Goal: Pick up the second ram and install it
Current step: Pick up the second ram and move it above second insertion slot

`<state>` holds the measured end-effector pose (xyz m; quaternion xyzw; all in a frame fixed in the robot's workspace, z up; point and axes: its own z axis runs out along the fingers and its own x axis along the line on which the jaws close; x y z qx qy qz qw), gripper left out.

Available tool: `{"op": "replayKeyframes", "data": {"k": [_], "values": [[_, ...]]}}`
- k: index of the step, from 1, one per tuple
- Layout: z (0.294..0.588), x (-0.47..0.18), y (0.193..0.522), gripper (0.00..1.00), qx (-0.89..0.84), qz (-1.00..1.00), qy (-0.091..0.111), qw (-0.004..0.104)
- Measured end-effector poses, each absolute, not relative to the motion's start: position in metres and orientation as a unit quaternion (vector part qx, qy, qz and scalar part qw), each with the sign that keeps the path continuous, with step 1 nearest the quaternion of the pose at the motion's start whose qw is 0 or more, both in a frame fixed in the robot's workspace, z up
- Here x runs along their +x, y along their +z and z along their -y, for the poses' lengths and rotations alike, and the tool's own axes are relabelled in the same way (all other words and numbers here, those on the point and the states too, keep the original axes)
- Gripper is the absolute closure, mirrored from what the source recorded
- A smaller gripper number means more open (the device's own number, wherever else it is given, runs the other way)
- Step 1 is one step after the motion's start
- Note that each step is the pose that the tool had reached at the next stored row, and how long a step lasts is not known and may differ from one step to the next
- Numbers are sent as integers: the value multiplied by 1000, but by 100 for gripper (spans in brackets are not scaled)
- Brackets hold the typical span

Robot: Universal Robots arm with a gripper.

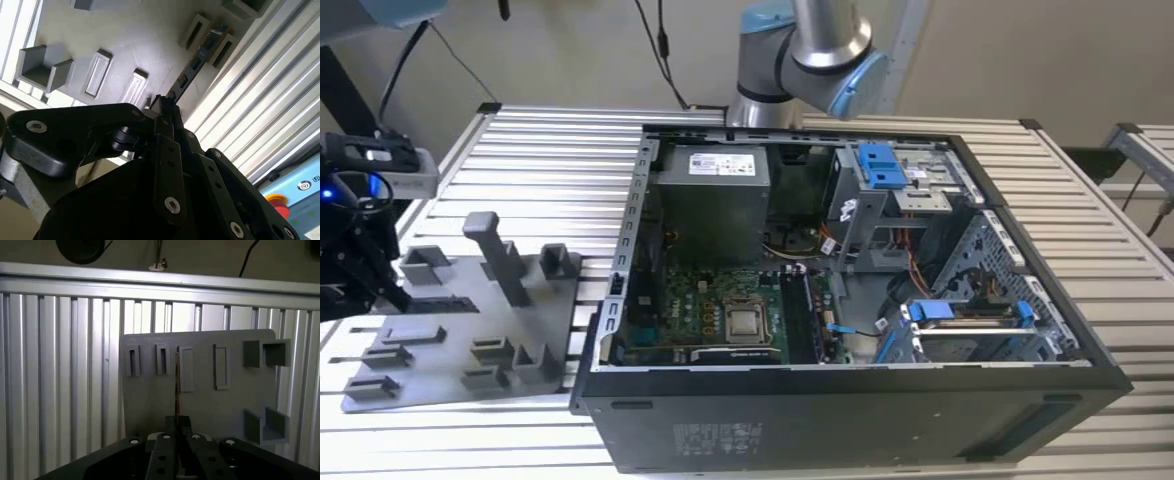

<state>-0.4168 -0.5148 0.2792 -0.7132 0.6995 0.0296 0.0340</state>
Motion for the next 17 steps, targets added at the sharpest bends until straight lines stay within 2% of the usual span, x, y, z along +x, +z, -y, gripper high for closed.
{"op": "replayKeyframes", "data": {"k": [17], "values": [[515, -417, 300, 86, -712, -701, 30, 34]]}}
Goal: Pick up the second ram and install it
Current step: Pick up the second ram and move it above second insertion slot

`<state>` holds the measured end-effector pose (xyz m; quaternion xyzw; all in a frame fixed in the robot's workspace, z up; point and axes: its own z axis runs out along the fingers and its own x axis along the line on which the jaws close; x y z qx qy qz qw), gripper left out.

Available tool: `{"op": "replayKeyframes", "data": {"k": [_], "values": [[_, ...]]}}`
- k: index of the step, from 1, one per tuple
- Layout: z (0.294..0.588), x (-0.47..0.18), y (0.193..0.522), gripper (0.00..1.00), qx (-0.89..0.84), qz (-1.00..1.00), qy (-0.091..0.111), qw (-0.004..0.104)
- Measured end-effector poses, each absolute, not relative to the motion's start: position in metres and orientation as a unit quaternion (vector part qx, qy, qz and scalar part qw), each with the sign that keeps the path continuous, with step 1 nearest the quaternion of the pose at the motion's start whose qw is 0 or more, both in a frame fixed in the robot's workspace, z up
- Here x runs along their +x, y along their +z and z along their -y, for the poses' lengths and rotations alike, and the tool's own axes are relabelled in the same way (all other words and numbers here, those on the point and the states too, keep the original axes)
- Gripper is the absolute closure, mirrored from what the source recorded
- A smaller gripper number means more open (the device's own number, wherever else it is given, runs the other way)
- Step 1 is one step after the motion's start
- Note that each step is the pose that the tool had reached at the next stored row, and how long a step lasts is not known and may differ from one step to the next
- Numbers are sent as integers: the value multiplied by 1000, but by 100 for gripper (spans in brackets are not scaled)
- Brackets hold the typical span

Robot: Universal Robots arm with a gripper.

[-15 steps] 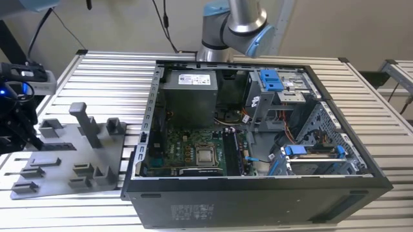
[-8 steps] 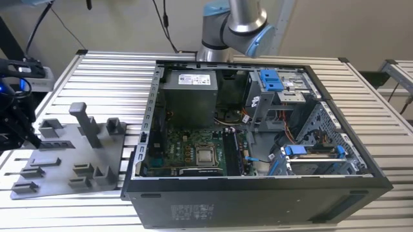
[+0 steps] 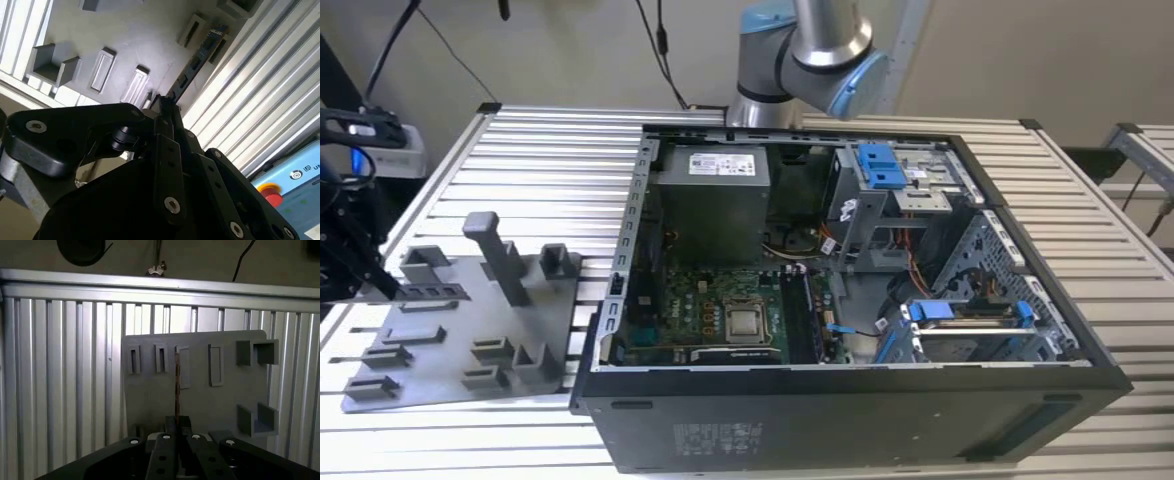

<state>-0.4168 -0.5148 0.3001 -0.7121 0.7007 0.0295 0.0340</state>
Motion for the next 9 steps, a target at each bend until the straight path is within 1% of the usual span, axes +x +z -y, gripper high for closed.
{"op": "replayKeyframes", "data": {"k": [9], "values": [[515, -417, 316, 86, -712, -701, 29, 34]]}}
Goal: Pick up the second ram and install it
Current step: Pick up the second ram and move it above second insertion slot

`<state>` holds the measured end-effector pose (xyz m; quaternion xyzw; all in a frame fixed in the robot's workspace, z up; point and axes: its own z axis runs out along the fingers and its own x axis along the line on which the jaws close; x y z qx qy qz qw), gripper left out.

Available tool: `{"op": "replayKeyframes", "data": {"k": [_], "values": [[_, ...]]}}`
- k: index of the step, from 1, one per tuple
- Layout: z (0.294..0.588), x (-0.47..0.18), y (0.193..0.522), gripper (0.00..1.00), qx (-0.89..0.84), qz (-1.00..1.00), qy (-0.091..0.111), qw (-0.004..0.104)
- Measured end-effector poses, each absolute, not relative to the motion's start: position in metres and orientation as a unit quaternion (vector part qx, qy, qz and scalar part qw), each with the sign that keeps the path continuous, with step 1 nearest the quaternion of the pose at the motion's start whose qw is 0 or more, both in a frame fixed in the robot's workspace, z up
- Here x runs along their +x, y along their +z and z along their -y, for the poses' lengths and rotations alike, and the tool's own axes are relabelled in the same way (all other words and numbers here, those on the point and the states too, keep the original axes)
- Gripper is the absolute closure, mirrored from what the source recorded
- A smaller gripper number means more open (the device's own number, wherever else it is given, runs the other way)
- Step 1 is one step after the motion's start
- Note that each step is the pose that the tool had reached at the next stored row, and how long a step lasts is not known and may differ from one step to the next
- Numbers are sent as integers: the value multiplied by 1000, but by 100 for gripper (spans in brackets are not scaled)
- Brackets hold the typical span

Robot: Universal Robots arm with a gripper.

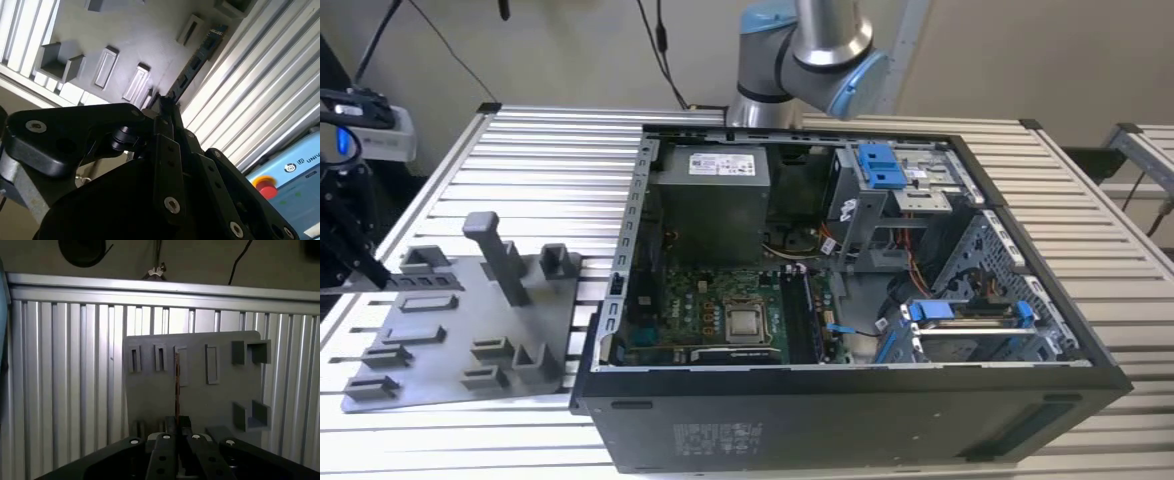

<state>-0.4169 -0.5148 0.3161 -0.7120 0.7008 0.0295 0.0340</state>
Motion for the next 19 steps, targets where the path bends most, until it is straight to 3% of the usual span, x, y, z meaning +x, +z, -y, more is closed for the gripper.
{"op": "replayKeyframes", "data": {"k": [19], "values": [[515, -417, 355, 86, -712, -701, 29, 34]]}}
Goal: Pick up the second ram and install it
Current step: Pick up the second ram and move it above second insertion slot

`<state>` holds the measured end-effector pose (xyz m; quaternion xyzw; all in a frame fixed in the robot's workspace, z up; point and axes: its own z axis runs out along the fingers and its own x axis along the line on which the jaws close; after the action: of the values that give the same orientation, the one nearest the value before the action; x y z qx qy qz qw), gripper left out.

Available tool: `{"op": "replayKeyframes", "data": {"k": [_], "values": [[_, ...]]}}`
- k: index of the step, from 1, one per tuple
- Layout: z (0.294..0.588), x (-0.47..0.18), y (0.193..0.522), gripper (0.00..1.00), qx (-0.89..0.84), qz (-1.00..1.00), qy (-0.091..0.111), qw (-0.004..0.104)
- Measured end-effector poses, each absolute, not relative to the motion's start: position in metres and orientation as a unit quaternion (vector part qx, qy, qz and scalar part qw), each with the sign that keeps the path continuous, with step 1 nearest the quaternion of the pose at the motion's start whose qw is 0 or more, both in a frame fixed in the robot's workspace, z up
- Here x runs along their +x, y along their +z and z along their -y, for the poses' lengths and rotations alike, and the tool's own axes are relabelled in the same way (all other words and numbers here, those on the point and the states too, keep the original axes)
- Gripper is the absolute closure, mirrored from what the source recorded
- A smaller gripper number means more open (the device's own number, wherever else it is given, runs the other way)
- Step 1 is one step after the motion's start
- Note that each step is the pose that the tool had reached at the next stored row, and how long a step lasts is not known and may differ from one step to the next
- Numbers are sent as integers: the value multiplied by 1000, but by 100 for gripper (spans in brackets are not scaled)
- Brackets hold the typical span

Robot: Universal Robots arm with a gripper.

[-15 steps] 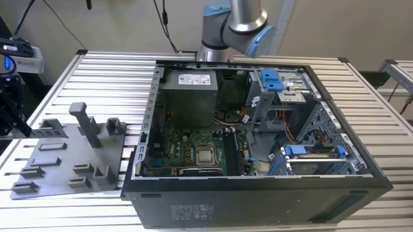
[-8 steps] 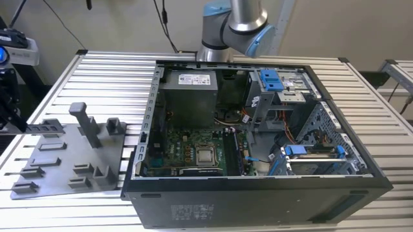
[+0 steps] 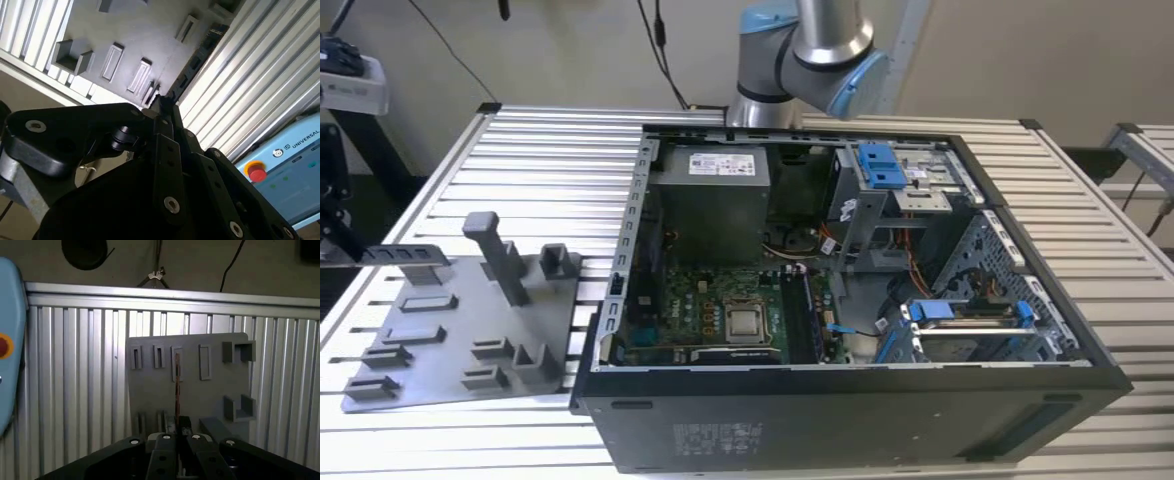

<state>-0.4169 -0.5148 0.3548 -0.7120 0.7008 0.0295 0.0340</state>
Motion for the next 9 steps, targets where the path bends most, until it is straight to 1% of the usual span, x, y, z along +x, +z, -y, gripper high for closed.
{"op": "replayKeyframes", "data": {"k": [9], "values": [[515, -417, 374, 86, -712, -701, 29, 34]]}}
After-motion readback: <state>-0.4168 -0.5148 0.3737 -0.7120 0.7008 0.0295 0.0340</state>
